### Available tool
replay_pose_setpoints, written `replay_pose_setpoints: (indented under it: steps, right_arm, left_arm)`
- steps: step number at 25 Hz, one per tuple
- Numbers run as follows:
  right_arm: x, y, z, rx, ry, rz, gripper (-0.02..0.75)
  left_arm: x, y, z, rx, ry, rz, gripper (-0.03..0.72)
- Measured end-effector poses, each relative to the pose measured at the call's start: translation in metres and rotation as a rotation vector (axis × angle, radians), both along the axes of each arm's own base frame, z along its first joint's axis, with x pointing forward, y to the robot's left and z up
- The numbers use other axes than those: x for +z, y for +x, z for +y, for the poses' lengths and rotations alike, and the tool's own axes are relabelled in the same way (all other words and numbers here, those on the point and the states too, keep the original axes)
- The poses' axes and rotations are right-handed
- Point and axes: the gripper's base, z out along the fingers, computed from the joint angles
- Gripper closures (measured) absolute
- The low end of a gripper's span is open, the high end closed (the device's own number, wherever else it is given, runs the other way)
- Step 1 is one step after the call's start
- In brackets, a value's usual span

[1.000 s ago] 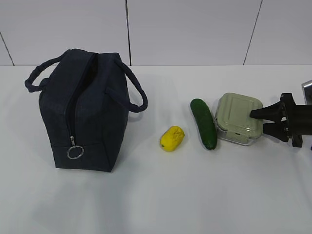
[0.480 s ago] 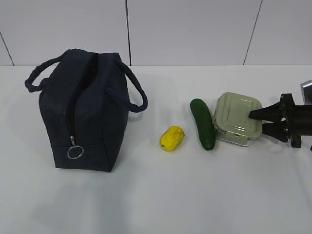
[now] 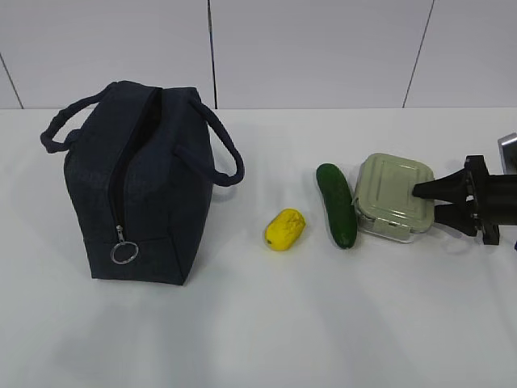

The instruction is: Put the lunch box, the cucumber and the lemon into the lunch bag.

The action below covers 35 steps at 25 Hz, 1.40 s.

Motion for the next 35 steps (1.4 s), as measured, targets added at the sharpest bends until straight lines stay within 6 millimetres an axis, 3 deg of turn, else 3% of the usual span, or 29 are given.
replay_pose_setpoints:
  steps: [6,13,19,26,30,35]
  right_arm:
    - [-0.001,-0.001,0.000,0.011,-0.004,0.009,0.381]
    - [0.025,0.000,0.000,0.012,-0.026,-0.051,0.381]
    - [0.032,-0.001,0.000,0.008,-0.022,-0.047,0.382]
    - [0.064,-0.002,0.002,0.009,-0.033,-0.111,0.383]
    - [0.073,-0.003,0.002,-0.001,-0.019,-0.106,0.383]
    - [0.082,-0.004,0.010,0.019,-0.020,-0.108,0.383]
  left_arm:
    - [0.000,0.000,0.000,0.000,0.000,0.000,0.449]
    - [0.000,0.000,0.000,0.000,0.000,0.000,0.449]
    - [0.000,0.000,0.000,0.000,0.000,0.000,0.449]
    - [0.000,0.001,-0.001,-0.005,-0.008,0.007,0.447]
    - [0.000,0.005,-0.002,-0.010,-0.013,0.035,0.447]
    - [0.016,0.015,-0.005,-0.032,-0.048,0.005,0.447]
